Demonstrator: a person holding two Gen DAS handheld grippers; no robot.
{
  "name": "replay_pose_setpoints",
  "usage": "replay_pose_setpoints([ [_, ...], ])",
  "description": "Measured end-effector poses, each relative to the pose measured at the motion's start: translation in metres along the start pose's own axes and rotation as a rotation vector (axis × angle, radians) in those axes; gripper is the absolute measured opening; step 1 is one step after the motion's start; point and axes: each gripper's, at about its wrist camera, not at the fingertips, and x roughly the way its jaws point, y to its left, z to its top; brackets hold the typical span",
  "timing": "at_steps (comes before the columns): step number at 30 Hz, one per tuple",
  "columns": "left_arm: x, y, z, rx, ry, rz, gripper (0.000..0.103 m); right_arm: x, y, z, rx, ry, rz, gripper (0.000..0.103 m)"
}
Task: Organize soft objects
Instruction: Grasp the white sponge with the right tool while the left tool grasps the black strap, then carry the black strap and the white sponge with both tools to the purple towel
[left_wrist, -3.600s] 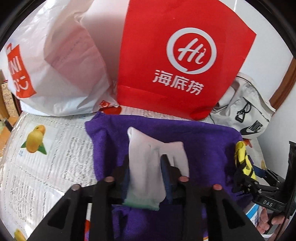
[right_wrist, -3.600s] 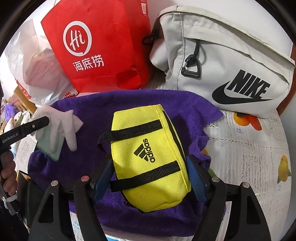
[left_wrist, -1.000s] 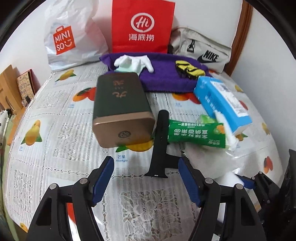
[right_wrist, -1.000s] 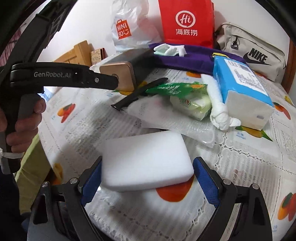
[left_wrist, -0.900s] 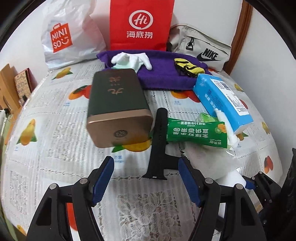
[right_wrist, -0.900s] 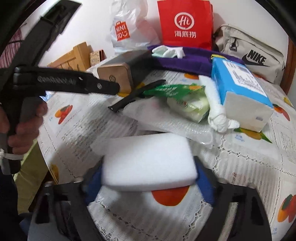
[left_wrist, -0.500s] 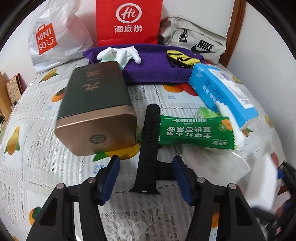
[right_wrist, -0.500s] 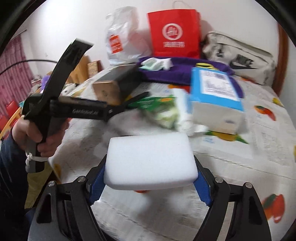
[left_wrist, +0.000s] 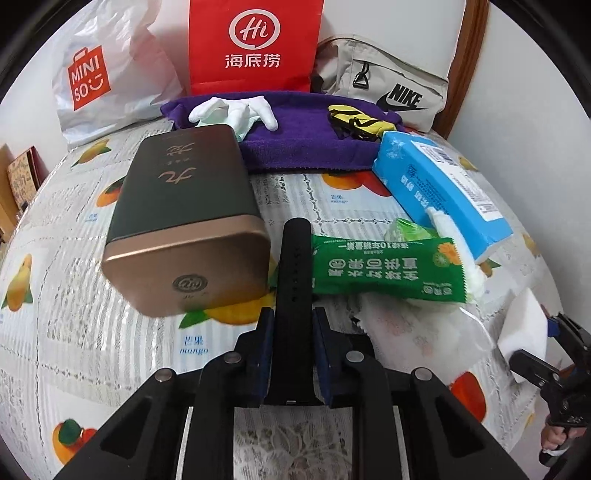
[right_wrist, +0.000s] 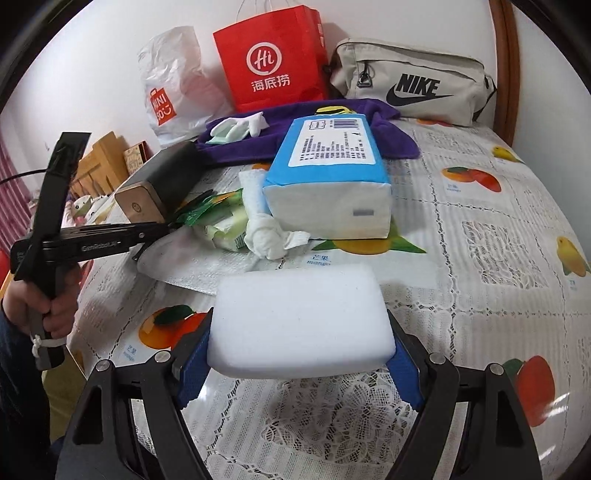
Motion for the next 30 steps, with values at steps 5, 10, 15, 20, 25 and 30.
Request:
replay_pose_setpoints([
  [5,-0.014,0.006,-0.015,-0.016,0.011,-0.013,0.02,-0.001,0.002,-0.001,0.001,-0.004,0.003,0.081],
  [10,-0.023,0.013,-0.029,-0.017,0.04,-0.001,0.02,-0.001,0.002,-0.001,0.01,-0.007,0.0,0.081],
  [15,-0.021,0.012,-0.031,0.004,0.043,0.021,0.025,0.0,-0.003,0.0,0.032,-0.003,-0.015,0.081],
  [20,-0.013,0.002,-0.027,0.054,0.013,0.071,0.031,0.003,-0.007,0.002,0.045,0.003,-0.047,0.081],
  [25,-0.013,0.003,-0.028,0.054,-0.005,0.079,0.02,0.005,-0.014,0.0,0.08,0.006,-0.037,0.081],
  [30,-0.018,0.009,-0.029,0.01,-0.005,0.029,0.019,0.003,-0.013,0.001,0.086,-0.008,-0.038,0.081],
])
